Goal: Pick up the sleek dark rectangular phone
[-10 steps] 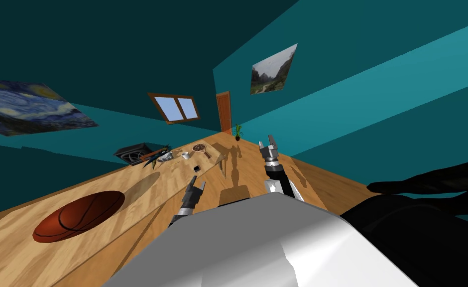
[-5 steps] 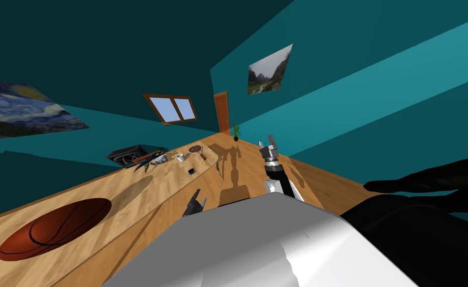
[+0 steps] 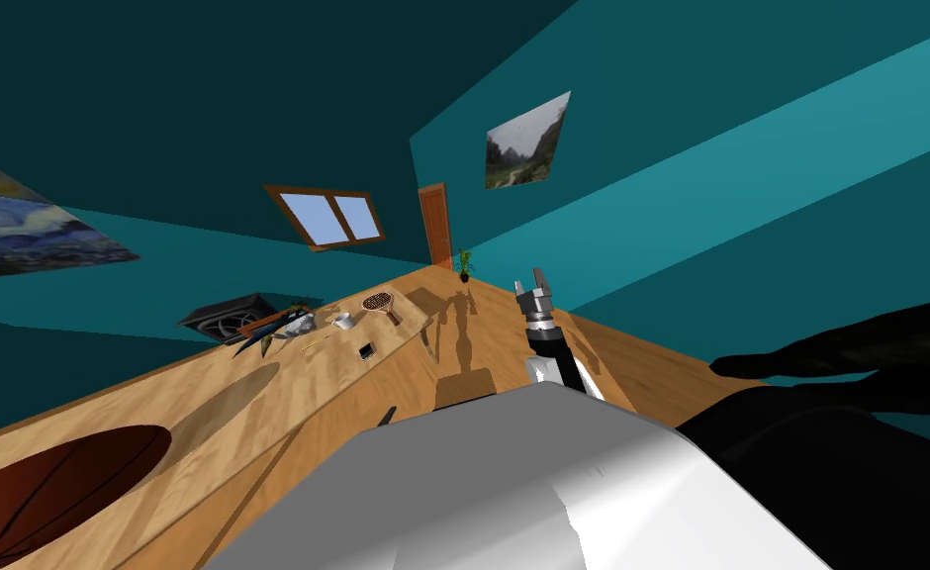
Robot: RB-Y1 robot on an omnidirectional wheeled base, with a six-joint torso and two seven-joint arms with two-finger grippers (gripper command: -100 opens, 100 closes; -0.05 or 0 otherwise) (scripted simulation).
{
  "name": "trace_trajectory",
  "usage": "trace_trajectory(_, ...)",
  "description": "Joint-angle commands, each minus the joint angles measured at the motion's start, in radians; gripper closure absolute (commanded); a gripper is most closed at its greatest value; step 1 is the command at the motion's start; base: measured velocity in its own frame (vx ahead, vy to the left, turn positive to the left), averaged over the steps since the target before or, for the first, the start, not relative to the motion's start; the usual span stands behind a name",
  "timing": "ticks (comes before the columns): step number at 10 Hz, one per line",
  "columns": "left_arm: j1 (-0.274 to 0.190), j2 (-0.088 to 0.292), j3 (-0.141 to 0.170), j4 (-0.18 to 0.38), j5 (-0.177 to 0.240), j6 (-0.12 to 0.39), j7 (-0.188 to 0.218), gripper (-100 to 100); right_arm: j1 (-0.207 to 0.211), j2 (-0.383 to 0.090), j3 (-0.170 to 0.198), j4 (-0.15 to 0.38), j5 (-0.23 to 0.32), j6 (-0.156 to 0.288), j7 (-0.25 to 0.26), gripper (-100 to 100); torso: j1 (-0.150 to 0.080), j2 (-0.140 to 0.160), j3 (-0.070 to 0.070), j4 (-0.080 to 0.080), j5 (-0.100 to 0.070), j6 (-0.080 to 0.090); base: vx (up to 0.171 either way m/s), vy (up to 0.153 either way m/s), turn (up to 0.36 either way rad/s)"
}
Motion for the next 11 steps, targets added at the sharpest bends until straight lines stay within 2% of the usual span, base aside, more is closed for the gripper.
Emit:
trace_trajectory(1, 0.004, 0.039, -0.013, 0.05, 0.003, -0.012, 0.017, -100, 0.0, 0.0, 0.0, 0.0, 0.0, 0.0, 0.0, 0, 0.0, 0.0, 0.0, 0.0, 0.0, 0.0, 0.082, -0.078, -0.034)
trace_trajectory(2, 0.004, 0.039, -0.013, 0.056, 0.003, -0.012, 0.017, -100, 0.0, 0.0, 0.0, 0.0, 0.0, 0.0, 0.0, 0, 0.002, 0.001, 0.0, 0.0, 0.0, 0.0, 0.02, -0.026, 0.014)
trace_trajectory(3, 0.011, 0.076, -0.036, 0.09, 0.003, -0.007, 0.033, -100, 0.0, 0.0, 0.0, 0.0, 0.0, 0.0, 0.0, 0, 0.004, 0.004, 0.002, 0.001, 0.001, 0.0, 0.052, -0.035, -0.109)
trace_trajectory(5, 0.011, 0.079, -0.036, 0.11, 0.003, -0.007, 0.033, -100, 0.0, 0.0, 0.0, 0.0, 0.0, 0.0, 0.0, 0, 0.005, 0.002, 0.001, 0.001, 0.001, 0.0, 0.057, -0.031, -0.026)
trace_trajectory(6, 0.017, 0.118, -0.059, 0.144, 0.002, -0.001, 0.049, -100, 0.0, 0.0, 0.0, 0.0, 0.0, 0.0, 0.0, 0, 0.005, 0.004, 0.002, 0.001, 0.001, 0.0, 0.079, -0.049, -0.103)
trace_trajectory(7, 0.017, 0.118, -0.059, 0.164, 0.002, -0.001, 0.049, -100, 0.0, 0.0, 0.0, 0.0, 0.0, 0.0, 0.0, 0, 0.004, 0.002, 0.001, 0.001, 0.001, 0.0, 0.089, -0.043, -0.062)
trace_trajectory(8, 0.02, 0.155, -0.081, 0.212, 0.0, 0.004, 0.065, -100, 0.0, 0.0, 0.0, 0.0, 0.0, 0.0, 0.0, 0, 0.004, 0.001, 0.001, 0.0, 0.001, 0.0, 0.109, -0.053, -0.114)
trace_trajectory(9, 0.021, 0.191, -0.103, 0.246, -0.003, 0.009, 0.08, -100, 0.0, 0.0, 0.0, 0.0, 0.0, 0.0, 0.0, 0, 0.004, 0.0, 0.0, 0.0, 0.001, 0.0, 0.199, -0.064, -0.203)
trace_trajectory(10, 0.021, 0.191, -0.103, 0.271, -0.003, 0.009, 0.08, -100, 0.0, 0.0, 0.0, 0.0, 0.0, 0.0, 0.0, 0, 0.004, -0.005, -0.003, -0.001, 0.001, 0.0, 0.192, -0.043, -0.064)
trace_trajectory(11, 0.021, 0.224, -0.123, 0.303, -0.007, 0.013, 0.095, -100, 0.0, 0.0, 0.0, 0.0, 0.0, 0.0, 0.0, 0, 0.004, -0.005, -0.003, -0.001, 0.001, 0.0, 0.187, -0.044, -0.127)
